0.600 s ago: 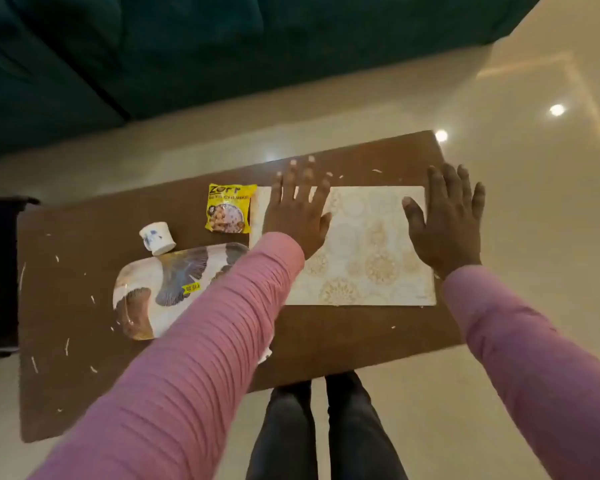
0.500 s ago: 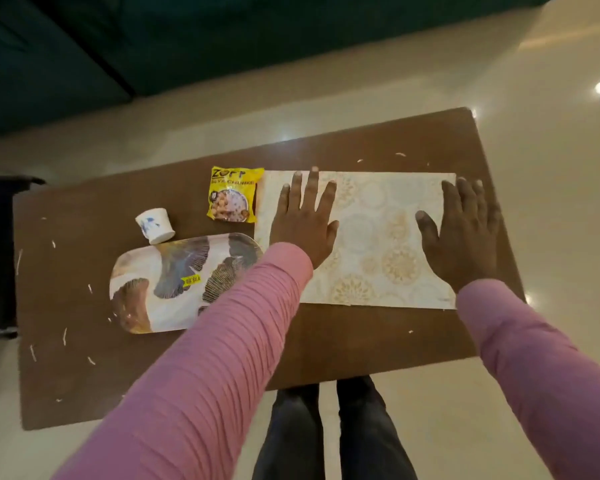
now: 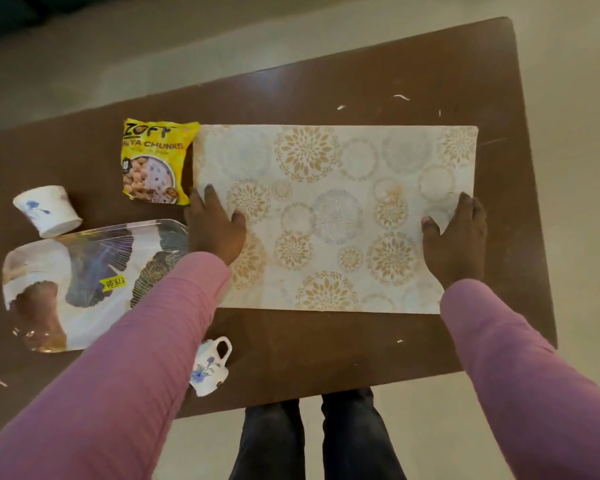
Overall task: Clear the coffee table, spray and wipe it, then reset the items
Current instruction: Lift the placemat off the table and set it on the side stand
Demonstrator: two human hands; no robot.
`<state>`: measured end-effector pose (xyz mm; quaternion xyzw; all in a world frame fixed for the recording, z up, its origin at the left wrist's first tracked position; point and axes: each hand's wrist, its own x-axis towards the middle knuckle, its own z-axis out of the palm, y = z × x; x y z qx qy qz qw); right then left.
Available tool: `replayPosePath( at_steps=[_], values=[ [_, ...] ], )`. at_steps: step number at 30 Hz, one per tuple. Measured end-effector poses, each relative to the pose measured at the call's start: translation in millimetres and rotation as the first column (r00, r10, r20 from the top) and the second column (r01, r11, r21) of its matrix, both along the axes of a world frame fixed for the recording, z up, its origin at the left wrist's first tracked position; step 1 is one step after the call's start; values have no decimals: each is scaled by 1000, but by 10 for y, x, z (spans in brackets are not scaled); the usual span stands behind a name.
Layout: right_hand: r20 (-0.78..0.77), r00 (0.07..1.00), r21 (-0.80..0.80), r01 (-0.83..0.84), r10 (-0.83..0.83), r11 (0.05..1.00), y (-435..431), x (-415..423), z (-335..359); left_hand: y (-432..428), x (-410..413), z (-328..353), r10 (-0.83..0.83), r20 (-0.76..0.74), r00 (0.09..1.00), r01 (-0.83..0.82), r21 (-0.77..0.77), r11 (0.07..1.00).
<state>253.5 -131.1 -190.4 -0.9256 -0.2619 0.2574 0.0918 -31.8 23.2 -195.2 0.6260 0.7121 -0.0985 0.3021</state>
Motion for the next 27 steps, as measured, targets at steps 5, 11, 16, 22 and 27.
replayPosePath(
  at_steps=[5,11,16,22,27],
  values=[
    [55,982,-15,184,-183,983,103,105,-3,89,59,-19,232,5,973,-231,97,968],
    [-13,920,-7,391,-391,920,214,305,27,261,97,11,311,-127,942,-308,44,950],
    [-225,890,28,412,-396,911,162,480,111,275,92,-6,289,-156,945,-286,40,957],
    [-382,873,206,402,-305,892,106,532,288,228,106,40,245,-130,961,-241,49,969],
    [-472,841,281,427,-264,859,25,768,340,147,110,70,200,-74,977,-196,52,979]
  ],
)
